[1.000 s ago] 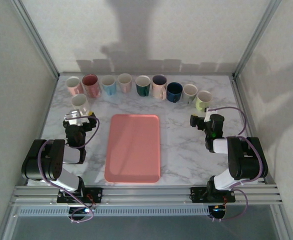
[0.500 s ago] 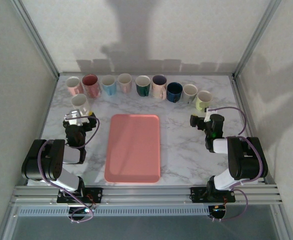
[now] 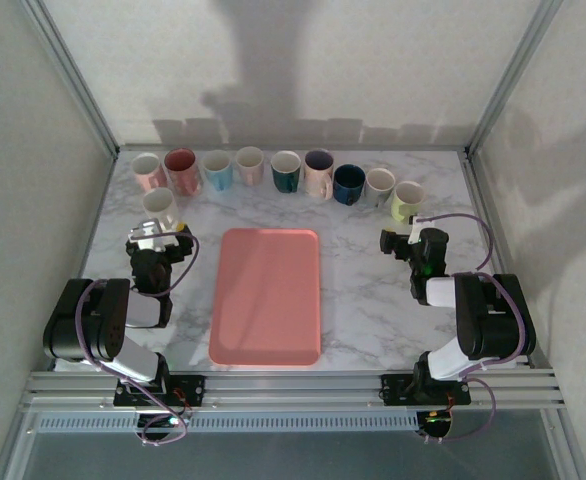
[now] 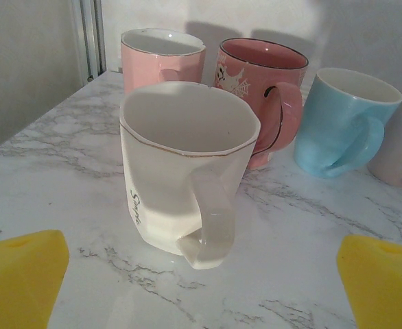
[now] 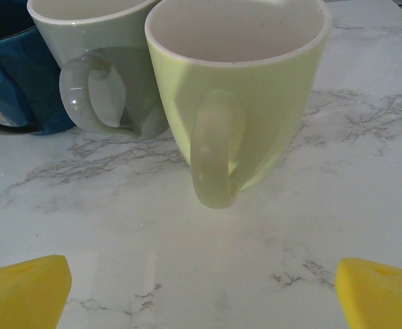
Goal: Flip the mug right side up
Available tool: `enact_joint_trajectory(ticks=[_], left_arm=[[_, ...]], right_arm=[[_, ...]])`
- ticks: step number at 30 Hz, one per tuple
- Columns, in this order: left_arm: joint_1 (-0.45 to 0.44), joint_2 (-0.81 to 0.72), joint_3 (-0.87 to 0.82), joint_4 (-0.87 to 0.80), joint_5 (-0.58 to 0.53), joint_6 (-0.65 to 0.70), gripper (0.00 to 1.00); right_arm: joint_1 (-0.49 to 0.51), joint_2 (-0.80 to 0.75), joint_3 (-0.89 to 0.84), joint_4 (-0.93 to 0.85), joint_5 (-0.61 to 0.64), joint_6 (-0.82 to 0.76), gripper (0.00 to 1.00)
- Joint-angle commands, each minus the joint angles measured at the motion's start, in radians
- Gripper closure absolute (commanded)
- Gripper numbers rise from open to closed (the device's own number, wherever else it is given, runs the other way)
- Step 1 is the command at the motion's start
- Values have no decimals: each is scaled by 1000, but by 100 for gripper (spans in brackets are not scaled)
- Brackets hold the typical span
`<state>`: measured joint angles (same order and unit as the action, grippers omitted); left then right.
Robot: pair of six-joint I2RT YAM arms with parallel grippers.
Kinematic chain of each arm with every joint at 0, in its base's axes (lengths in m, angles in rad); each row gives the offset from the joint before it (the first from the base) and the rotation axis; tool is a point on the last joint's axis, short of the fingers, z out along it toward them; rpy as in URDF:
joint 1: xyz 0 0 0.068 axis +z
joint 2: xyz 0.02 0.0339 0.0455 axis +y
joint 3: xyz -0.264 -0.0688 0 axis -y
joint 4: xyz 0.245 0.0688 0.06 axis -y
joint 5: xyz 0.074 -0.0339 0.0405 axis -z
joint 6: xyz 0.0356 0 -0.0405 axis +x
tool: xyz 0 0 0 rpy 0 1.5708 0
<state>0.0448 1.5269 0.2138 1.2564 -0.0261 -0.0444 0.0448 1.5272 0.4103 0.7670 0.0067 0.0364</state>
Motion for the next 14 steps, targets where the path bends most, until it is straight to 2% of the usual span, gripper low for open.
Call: enact_joint_trajectory(ticks=[1,14], left_arm=[[-1,9,9,35,-20,-5,0],[-2,9,9,36,-20,-5,1]], right_arm=[[7,7,-5,31,21,-18,1],[7,7,-6,30,21,-18,1]])
